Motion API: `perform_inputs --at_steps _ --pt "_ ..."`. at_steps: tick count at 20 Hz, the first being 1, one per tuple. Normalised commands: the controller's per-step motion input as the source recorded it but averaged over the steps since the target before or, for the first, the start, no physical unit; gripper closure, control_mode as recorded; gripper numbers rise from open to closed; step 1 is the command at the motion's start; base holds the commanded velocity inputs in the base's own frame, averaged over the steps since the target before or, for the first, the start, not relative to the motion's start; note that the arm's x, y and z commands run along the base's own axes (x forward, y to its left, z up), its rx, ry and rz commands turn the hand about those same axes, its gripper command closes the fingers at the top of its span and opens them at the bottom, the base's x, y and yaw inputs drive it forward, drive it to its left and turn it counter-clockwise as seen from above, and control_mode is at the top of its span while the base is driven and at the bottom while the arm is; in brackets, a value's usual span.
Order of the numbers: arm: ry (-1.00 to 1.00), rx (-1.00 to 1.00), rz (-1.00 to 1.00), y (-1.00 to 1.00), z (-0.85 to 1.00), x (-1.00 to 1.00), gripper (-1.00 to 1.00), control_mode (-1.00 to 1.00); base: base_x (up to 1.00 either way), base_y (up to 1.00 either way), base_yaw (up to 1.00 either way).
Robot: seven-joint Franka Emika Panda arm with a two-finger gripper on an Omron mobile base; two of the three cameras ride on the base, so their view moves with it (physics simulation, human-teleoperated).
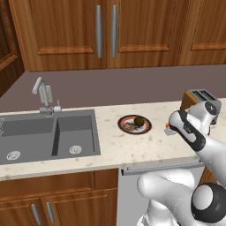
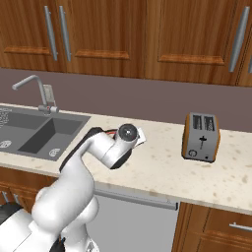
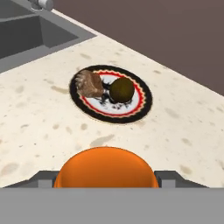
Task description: Pick the avocado and bread from the counter and place them on the plate. Then pick the jam from the cabinet and place it next to the plate. Lastly close the cabinet door.
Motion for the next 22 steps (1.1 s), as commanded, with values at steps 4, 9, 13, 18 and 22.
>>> perform_inputs --at_steps 4,9,13,18,22 --pt "0.07 -0.1 0.11 0.0 -0.32 0.38 1.0 -1.0 0.0 0.0 0.0" --pt "0.01 -0.08 0.14 -0.03 -0.33 0.39 1.0 -1.0 0.0 0.0 0.0" --pt "0.0 -0.06 0.14 -0.11 -0.22 0.4 1.0 -1.0 0.0 0.0 0.0" --pt "0.0 0.0 0.14 -0.16 -0.18 0.29 1.0 -1.0 0.0 0.0 0.0" --pt "0.0 0.0 0.13 -0.16 -0.15 0.28 1.0 -1.0 0.0 0.0 0.0"
